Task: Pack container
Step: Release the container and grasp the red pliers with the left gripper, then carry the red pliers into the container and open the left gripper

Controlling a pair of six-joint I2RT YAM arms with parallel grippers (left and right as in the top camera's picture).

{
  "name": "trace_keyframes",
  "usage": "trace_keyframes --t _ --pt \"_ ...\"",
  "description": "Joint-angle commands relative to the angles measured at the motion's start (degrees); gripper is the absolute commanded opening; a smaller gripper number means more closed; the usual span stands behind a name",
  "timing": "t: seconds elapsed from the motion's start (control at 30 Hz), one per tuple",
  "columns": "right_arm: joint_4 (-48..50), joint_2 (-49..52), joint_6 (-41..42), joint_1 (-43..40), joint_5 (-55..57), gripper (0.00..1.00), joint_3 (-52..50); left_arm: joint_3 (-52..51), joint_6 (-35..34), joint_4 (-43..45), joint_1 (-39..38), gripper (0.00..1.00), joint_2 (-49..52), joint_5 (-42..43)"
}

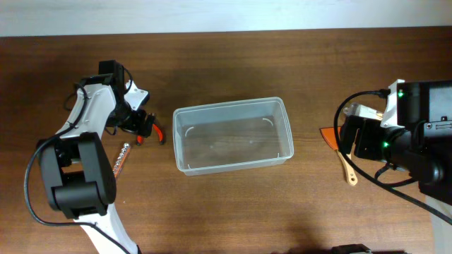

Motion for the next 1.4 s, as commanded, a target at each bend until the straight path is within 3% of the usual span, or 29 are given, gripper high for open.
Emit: trace_keyframes --t 0.0,0.47,0.6,0.7,0.8,0.97,1.1,1.2,1.37 --pt "0.02 -0.07 0.48 0.26 1.14 0.99 0.35 0.31 -0.61 0.33 -0.35 0.99 2.78 -1.16" --pt "0.02 -0.07 0.28 0.26 1.14 0.99 0.35 0.28 -1.22 0.0 -4.24 0.98 7.23 -8.48" --pt "0.02 -0.07 0.28 0.26 1.14 0.99 0.35 0.31 -1.86 -0.09 -4.31 0.68 7.23 -8.48" --pt "0.02 -0.07 0.28 0.26 1.14 0.98 0.35 0.31 -2.05 -0.26 -4.31 0.56 7.23 -8.48" --pt "0.02 -0.07 0.28 0.26 1.14 0.99 0.35 0.31 -2.05 -0.52 -4.31 0.51 7.23 -8.48" --pt "0.02 -0.07 0.28 0.26 1.16 0.99 0.35 0.31 -2.05 -0.87 -4.31 0.3 7.23 -8.48" --pt "0.02 -0.09 0.28 0.26 1.14 0.99 0.35 0.31 -2.05 -1.07 -4.31 0.21 7.23 -8.48" --pt "0.02 -0.09 0.28 0.26 1.16 0.99 0.35 0.31 -2.05 -1.07 -4.31 0.05 7.23 -8.48" --pt "0.02 -0.09 -0.02 0.26 1.16 0.99 0.35 0.48 -2.08 -1.4 -4.31 0.02 6.97 -8.46"
